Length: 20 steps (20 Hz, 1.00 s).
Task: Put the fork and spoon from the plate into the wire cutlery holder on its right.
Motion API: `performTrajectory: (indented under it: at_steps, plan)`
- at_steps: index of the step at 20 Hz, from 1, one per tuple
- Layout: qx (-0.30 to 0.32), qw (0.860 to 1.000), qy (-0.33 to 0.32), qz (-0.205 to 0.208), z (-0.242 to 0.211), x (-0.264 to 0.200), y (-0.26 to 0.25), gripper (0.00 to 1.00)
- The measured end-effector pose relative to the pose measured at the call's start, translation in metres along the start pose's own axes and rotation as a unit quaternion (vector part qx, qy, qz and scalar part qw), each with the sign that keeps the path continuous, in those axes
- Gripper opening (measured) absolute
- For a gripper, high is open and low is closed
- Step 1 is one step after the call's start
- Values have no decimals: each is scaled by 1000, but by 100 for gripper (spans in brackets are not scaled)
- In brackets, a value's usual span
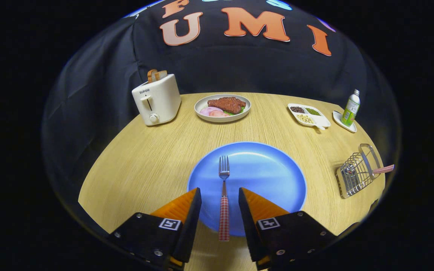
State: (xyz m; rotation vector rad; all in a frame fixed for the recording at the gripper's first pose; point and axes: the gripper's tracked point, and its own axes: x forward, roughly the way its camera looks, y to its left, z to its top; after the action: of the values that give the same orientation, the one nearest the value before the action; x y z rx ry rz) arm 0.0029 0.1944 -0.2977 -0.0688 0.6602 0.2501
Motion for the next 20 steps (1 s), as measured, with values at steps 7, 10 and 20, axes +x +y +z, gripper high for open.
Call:
performTrajectory:
  at_steps: [7, 10, 20]
  plan:
    - [0, 1000, 12, -14, -15, 14, -2, 33]
    - [-5, 1000, 18, -21, -20, 15, -6, 20]
    - [-12, 1000, 18, -23, -20, 19, -8, 9]
